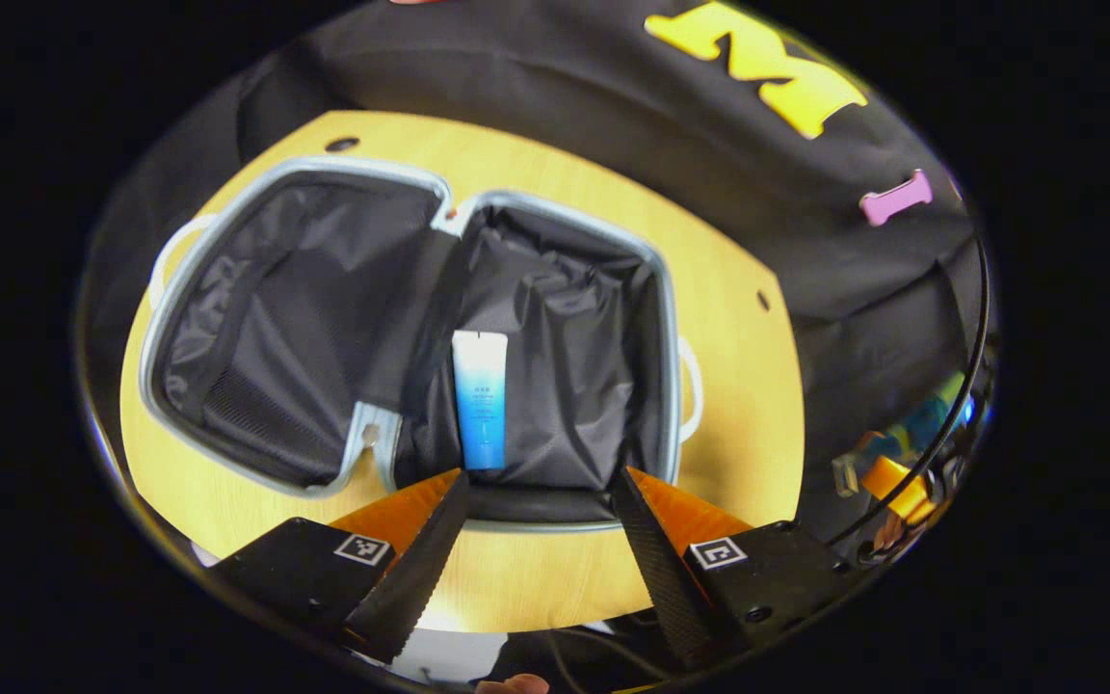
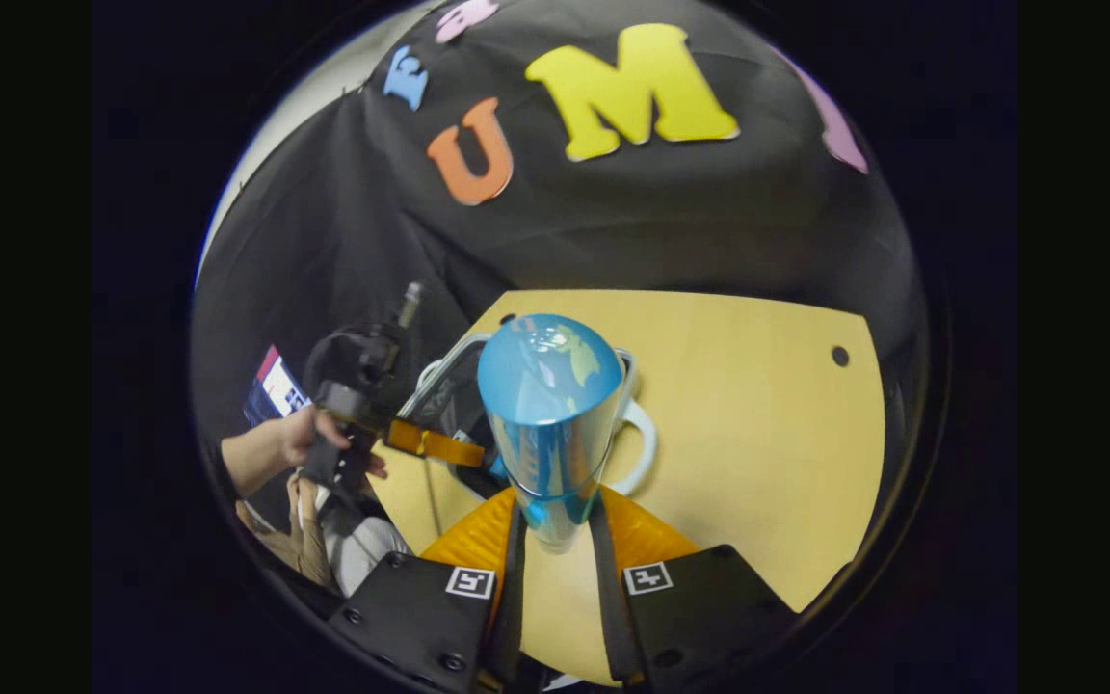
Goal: First open the suitcase, pack the skin care products into it, and then close the suitcase.
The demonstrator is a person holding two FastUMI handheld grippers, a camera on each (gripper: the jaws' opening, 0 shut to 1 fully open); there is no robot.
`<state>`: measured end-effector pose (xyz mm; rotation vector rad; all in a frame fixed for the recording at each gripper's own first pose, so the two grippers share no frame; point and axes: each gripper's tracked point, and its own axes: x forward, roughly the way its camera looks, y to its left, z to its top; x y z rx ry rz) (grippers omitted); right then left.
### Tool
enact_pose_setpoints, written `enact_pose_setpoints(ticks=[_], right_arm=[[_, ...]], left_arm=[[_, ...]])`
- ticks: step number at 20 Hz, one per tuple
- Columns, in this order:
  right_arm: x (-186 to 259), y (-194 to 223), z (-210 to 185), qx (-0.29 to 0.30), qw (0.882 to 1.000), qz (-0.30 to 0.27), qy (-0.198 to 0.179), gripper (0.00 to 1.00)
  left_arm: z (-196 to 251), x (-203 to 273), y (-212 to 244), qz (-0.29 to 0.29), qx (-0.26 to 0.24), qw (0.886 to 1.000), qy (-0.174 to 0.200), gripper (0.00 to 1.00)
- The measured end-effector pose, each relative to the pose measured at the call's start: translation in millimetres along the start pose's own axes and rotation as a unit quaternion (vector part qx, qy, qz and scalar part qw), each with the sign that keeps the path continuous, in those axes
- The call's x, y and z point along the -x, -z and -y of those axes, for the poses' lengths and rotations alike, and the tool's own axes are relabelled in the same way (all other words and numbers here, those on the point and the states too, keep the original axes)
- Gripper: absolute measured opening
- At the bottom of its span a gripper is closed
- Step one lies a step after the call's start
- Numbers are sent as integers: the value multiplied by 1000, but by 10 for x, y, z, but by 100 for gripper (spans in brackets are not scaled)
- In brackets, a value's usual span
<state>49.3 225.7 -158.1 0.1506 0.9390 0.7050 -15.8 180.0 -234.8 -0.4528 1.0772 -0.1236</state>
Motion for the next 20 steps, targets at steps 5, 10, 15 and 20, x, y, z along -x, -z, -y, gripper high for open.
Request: enact_pose_setpoints(ticks=[5, 10, 15, 20], right_arm=[[-1126, 88, -299, 0, 993, -119, 6, 32], [-1712, 452, -212, -27, 967, -251, 41, 32], [-2017, 656, -24, -93, 938, -317, 102, 32], [-2208, 834, 89, -166, 903, -366, 151, 32]], left_arm=[[-129, 840, 130, 199, -64, 976, -67, 97], [-393, 1241, 716, 229, -52, 962, -138, 98], [-445, 1379, 986, 234, 4, 966, -112, 97], [-567, 1503, 1015, 234, 9, 965, -117, 98]])
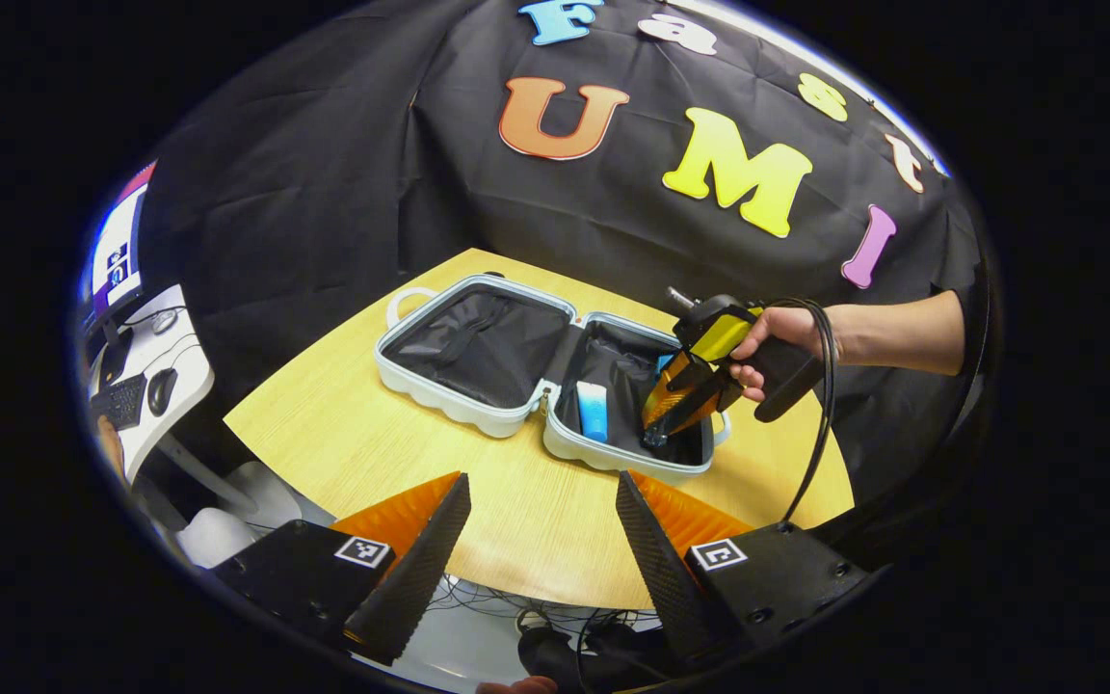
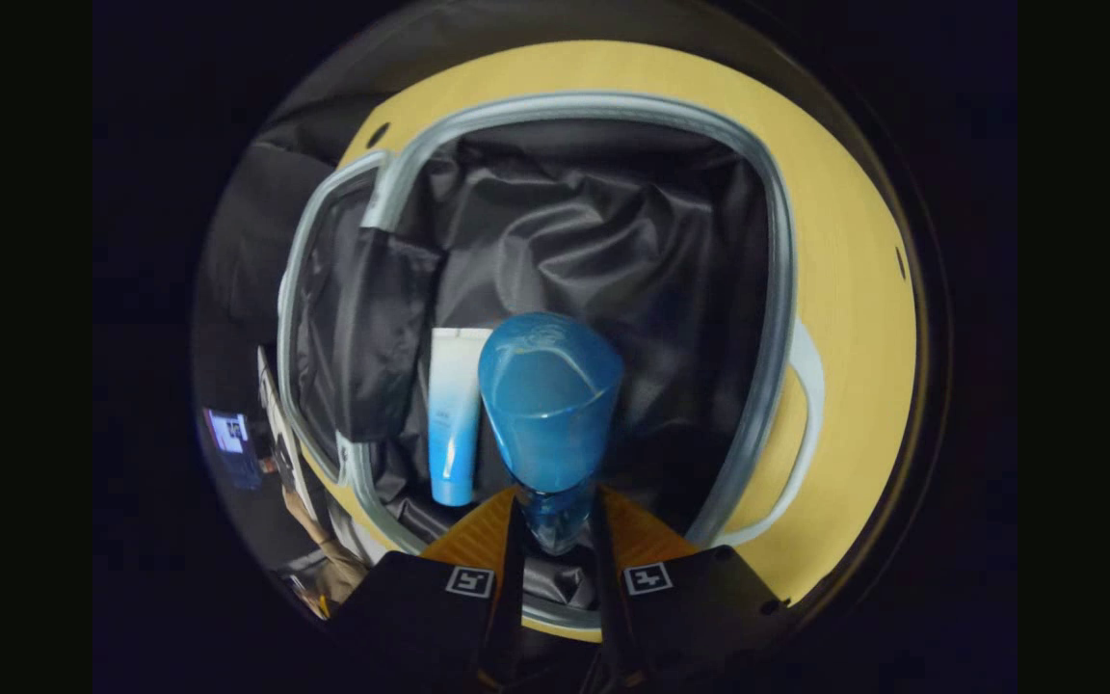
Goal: First open the suitcase, pack the skin care products into it, and then close the suitcase.
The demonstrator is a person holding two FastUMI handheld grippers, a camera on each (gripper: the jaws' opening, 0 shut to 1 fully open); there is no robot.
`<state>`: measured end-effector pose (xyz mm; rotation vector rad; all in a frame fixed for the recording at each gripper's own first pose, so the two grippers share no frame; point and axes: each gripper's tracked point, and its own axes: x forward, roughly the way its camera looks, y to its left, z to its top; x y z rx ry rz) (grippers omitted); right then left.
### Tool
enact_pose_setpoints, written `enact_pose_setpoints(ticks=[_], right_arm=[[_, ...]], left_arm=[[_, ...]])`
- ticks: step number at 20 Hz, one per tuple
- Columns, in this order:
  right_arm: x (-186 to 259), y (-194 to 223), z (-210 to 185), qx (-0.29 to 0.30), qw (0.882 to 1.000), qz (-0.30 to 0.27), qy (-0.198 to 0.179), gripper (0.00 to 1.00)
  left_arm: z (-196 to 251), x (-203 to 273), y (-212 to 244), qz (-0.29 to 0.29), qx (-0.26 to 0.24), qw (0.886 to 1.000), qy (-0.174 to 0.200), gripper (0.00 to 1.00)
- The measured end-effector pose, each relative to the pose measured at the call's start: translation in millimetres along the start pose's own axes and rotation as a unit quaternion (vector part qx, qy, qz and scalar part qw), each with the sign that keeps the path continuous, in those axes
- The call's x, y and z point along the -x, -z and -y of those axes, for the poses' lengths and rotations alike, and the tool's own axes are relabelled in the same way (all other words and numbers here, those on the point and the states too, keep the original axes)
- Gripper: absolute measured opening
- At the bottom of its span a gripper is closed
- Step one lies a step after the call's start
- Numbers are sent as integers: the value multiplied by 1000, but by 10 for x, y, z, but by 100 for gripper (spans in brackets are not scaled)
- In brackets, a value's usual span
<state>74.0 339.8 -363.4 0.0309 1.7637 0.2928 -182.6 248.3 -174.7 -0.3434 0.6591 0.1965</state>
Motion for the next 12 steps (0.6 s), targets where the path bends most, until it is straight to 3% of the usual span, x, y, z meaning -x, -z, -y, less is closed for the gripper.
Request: enact_pose_setpoints(ticks=[12], right_arm=[[-138, -52, 111, -40, 999, -7, 29, 32]], left_arm=[[-162, -32, -220, 24, -32, 999, -7, 97]])
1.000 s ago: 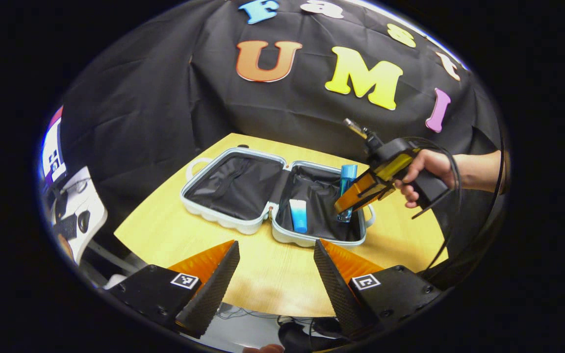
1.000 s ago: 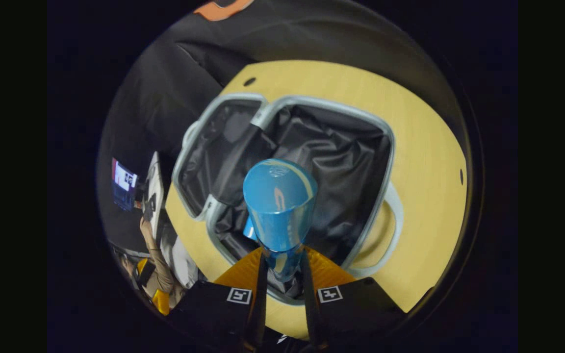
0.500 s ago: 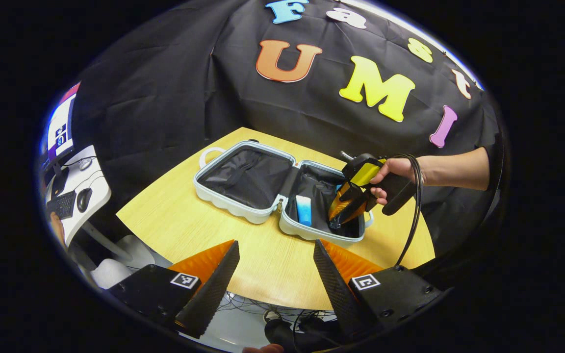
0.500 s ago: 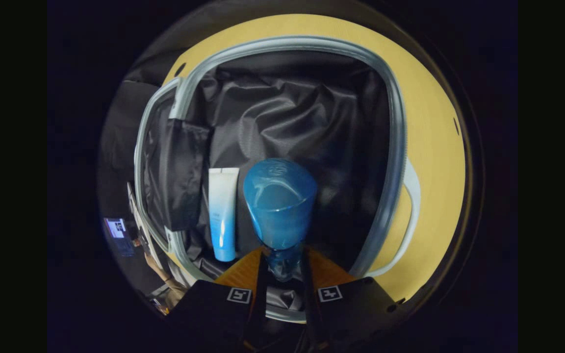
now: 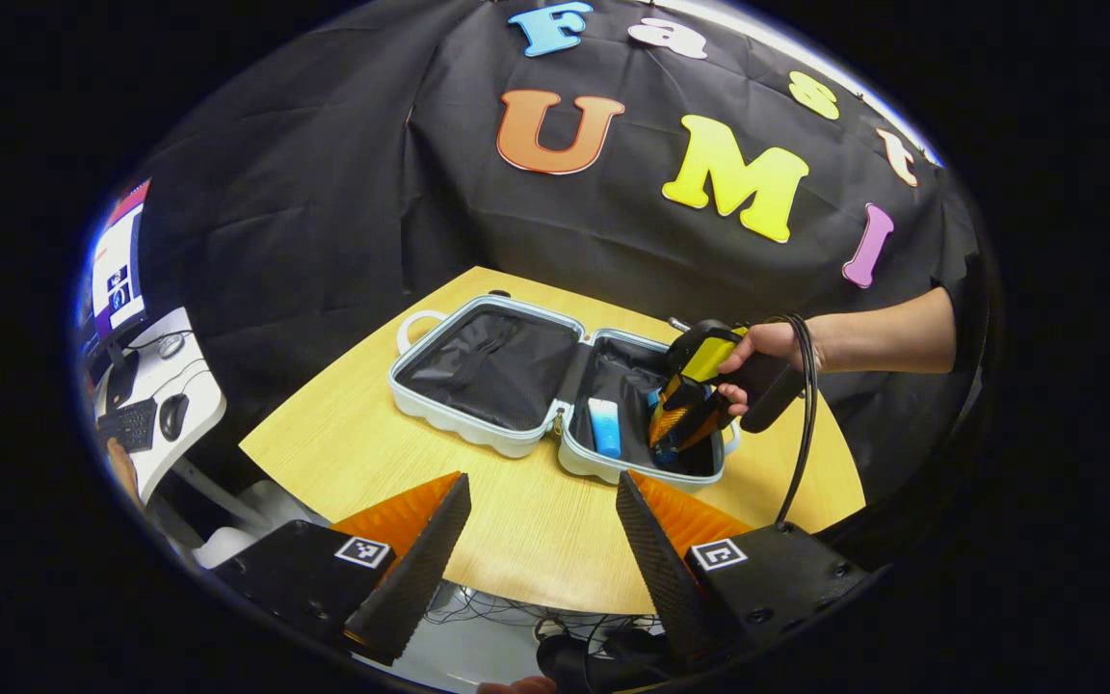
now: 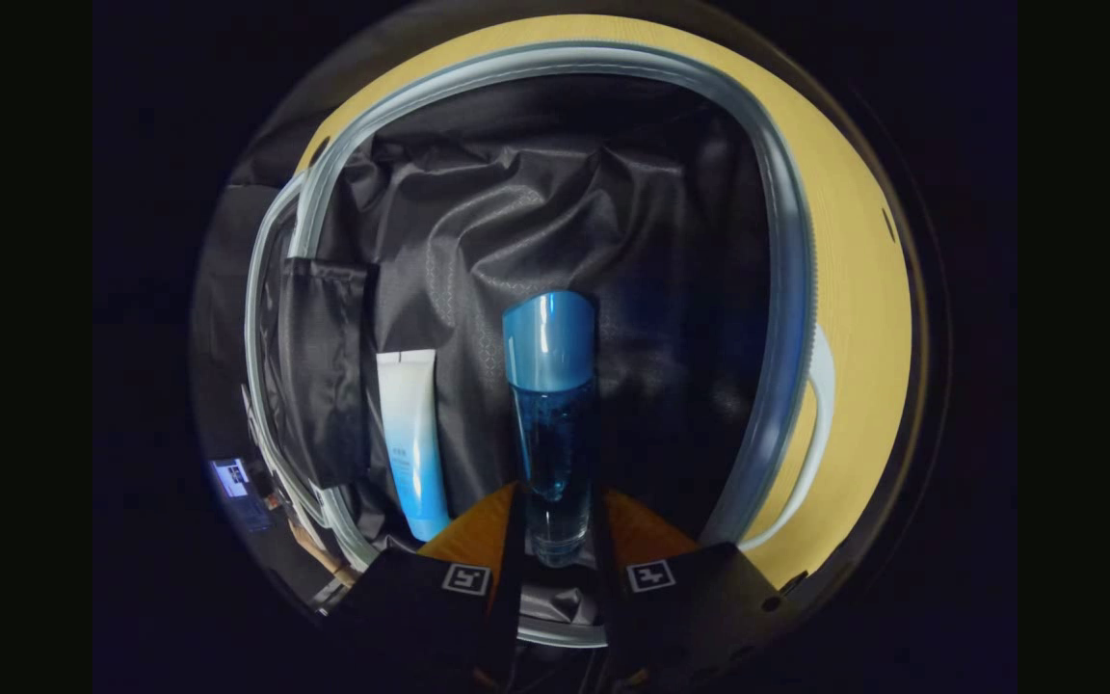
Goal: First open the suitcase, pack the skin care products into it, and then close the suitcase.
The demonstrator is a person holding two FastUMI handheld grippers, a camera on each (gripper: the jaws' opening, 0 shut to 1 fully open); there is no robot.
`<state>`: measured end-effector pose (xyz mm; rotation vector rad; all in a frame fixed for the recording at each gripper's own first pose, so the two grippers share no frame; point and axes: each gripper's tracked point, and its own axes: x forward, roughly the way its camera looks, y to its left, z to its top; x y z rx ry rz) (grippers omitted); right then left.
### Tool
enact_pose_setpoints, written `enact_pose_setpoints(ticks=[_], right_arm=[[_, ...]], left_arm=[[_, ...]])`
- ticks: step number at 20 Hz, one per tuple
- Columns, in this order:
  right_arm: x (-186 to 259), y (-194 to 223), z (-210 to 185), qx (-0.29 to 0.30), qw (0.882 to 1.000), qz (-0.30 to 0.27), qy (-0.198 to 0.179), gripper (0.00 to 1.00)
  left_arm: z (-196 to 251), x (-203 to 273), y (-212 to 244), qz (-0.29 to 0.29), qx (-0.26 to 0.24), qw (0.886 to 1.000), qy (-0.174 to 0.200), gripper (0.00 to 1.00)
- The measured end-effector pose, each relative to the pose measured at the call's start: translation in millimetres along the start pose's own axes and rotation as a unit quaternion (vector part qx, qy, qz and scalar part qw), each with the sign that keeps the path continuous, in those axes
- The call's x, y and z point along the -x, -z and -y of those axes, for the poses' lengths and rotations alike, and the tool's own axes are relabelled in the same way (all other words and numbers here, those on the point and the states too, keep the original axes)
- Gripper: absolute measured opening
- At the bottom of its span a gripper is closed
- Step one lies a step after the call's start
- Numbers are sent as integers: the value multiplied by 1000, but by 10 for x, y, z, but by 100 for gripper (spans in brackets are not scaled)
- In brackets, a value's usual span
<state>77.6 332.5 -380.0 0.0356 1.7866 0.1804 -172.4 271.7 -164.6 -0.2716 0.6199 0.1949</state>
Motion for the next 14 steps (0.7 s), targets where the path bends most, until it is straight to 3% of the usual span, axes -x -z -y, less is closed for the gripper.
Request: enact_pose_setpoints(ticks=[4, 7, 9, 11, 14], right_arm=[[190, 103, -23, 6, 1000, 17, -24, 41], [491, 269, 4, 20, 998, 43, -48, 60], [786, 434, 55, 38, 994, 75, -75, 63], [1138, 554, 199, 63, 984, 131, -99, 70], [1744, 632, 581, 89, 954, 259, -118, 70]], left_arm=[[-305, -247, -115, 12, -9, 1000, 9, 97], [-538, -591, -308, 9, 5, 999, 37, 97], [-815, -901, -469, 4, -8, 999, 36, 97], [-1172, -1278, -689, -1, -24, 999, 35, 97], [-1772, -1924, -969, -34, -25, 999, 27, 97]])
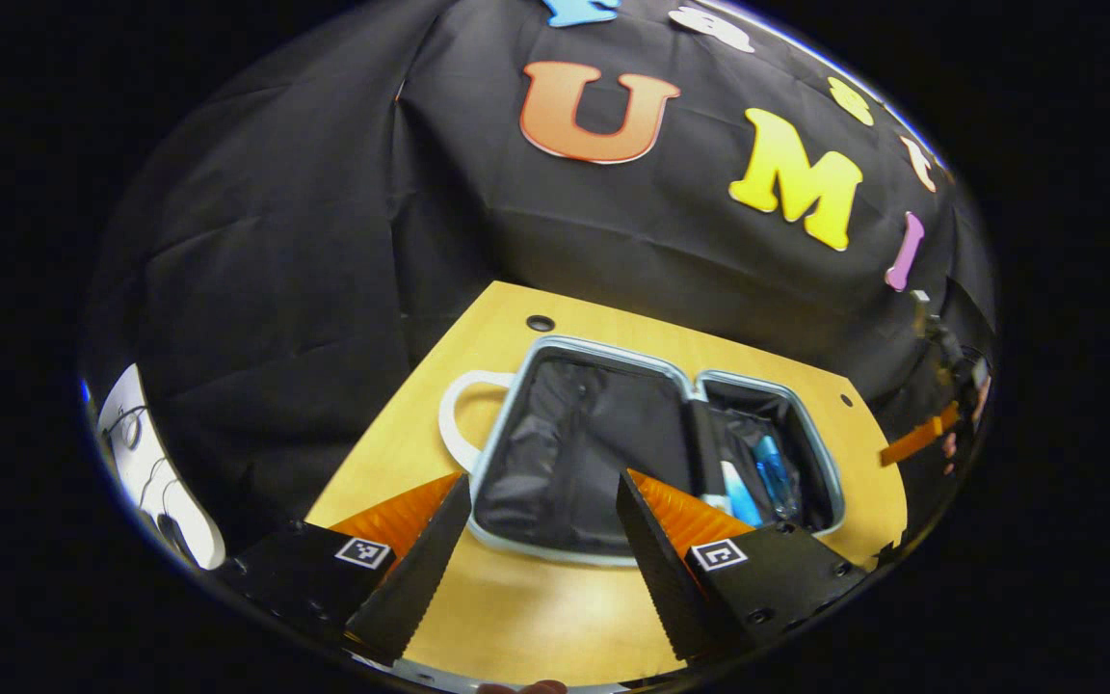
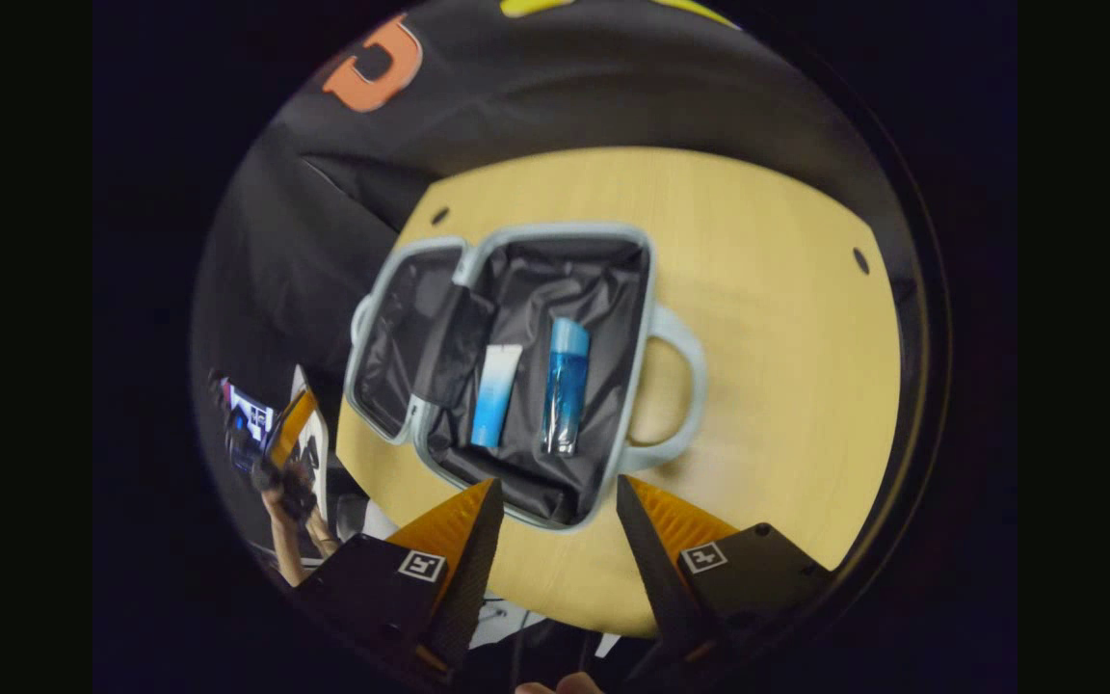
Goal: First open the suitcase, pack the skin care products into it, and then close the suitcase.
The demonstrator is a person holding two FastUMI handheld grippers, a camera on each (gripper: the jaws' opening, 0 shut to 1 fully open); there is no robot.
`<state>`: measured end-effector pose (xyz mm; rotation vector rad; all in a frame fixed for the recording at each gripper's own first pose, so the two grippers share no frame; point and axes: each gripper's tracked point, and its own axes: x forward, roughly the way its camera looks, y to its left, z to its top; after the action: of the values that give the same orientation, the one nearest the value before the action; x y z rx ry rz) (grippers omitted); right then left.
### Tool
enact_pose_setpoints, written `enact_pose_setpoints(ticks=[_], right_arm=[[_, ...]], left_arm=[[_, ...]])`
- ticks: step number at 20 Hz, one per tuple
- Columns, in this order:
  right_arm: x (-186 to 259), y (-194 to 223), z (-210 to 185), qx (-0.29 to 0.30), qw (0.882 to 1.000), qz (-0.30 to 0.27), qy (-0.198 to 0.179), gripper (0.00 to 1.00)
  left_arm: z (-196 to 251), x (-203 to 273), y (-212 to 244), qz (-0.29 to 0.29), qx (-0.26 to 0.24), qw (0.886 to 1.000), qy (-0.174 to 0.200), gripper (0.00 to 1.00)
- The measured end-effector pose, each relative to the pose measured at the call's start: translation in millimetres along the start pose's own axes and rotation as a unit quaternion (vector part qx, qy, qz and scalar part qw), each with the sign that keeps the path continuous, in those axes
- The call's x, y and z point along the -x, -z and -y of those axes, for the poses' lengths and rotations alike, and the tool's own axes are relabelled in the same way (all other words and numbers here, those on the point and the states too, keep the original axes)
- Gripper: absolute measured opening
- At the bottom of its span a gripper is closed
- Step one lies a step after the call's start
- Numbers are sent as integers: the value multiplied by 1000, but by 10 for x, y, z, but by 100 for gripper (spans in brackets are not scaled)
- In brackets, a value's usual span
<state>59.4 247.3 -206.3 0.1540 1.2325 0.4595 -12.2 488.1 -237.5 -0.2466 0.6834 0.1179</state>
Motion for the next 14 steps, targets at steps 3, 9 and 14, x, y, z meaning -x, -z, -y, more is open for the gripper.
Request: enact_pose_setpoints(ticks=[3, 9, 14], right_arm=[[609, 64, 161, 24, 996, 86, -15, 71], [1061, 575, 482, -50, 992, 113, -26, 71], [1156, 483, 589, -105, 984, 141, -28, 71]], left_arm=[[-458, -634, -132, -41, 34, 998, -16, 97], [-950, -1410, -49, -119, 29, 991, -52, 97], [-952, -1699, 55, -161, 4, 985, -57, 91]])
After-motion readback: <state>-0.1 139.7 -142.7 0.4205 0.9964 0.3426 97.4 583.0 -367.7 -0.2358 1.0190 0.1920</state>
